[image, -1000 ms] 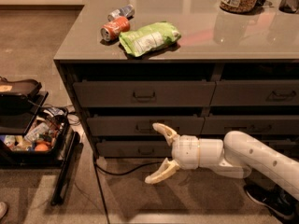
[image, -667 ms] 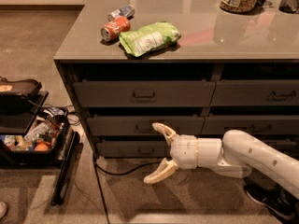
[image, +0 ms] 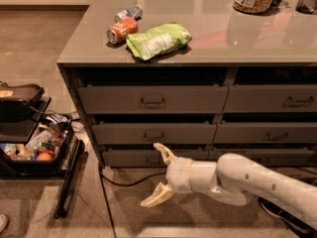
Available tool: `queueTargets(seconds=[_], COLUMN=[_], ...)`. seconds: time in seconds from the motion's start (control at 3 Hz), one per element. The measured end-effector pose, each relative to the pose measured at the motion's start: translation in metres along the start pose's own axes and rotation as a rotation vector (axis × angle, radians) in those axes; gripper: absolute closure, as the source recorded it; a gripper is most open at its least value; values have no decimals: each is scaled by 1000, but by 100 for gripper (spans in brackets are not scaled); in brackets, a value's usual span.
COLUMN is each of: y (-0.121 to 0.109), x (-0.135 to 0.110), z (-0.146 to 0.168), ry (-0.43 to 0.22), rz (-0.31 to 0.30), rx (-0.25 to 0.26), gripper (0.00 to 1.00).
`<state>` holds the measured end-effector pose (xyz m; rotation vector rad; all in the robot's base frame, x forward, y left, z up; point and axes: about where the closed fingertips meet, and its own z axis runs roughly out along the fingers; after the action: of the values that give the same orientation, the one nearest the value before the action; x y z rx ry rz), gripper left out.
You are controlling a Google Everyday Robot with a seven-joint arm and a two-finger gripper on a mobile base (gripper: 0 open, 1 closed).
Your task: Open bottom drawer
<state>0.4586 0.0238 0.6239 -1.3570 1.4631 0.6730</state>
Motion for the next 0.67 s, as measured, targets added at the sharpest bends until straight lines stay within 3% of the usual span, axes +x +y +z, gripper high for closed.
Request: queueTargets(seconds=[0.33, 0.67], y=[-18, -18], x=[12, 12], z=[-1, 0], ry=[45, 45], rz=[4, 4], rx=[72, 72], gripper=[0, 0])
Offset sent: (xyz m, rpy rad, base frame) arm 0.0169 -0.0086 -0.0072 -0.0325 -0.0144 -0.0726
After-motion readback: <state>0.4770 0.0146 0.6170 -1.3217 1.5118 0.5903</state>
